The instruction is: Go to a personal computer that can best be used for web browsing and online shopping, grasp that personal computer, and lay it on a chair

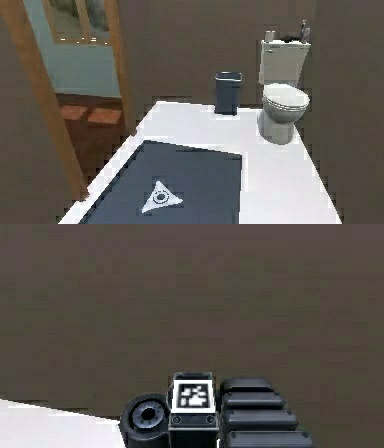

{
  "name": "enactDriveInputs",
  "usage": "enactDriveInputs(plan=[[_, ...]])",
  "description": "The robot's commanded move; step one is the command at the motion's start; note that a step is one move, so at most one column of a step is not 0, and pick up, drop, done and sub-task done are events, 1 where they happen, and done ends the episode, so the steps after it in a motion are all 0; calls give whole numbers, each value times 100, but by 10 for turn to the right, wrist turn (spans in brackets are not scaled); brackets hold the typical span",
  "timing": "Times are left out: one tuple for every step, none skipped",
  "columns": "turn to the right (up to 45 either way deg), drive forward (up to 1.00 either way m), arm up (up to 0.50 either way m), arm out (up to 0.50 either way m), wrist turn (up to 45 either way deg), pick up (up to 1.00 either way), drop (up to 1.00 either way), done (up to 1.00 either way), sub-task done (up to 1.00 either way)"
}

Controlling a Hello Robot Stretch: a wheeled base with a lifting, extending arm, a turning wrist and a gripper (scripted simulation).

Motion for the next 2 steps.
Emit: enactDriveInputs(plan=[[450, 0, 0, 0, 0, 0, 0, 0, 0], [90, 0, 0, 0, 0, 0, 0, 0, 0]])
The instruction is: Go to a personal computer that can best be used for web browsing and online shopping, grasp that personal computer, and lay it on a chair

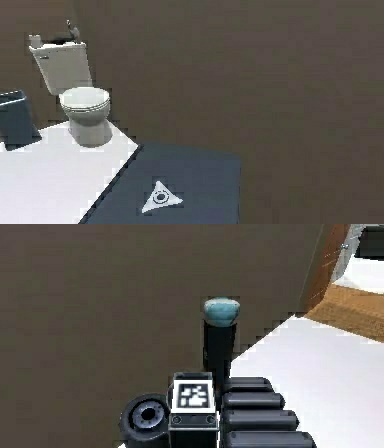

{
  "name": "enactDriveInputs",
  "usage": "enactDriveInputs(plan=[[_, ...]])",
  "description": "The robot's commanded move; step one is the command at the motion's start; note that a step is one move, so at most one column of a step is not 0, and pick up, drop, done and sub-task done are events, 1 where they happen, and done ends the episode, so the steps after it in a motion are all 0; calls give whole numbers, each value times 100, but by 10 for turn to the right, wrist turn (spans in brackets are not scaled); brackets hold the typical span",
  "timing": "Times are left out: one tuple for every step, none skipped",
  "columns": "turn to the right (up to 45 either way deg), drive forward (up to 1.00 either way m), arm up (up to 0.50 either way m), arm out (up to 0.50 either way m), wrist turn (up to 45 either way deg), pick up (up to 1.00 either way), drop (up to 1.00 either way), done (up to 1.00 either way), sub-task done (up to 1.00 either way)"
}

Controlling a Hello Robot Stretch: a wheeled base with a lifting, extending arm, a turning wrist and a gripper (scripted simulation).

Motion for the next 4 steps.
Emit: enactDriveInputs(plan=[[0, 20, 0, 0, 0, 0, 0, 0, 0], [-450, 0, 0, 0, 0, 0, 0, 0, 0], [-270, 0, 0, 0, 0, 0, 0, 0, 0], [-30, 0, 0, 0, 0, 0, 0, 0, 0]])
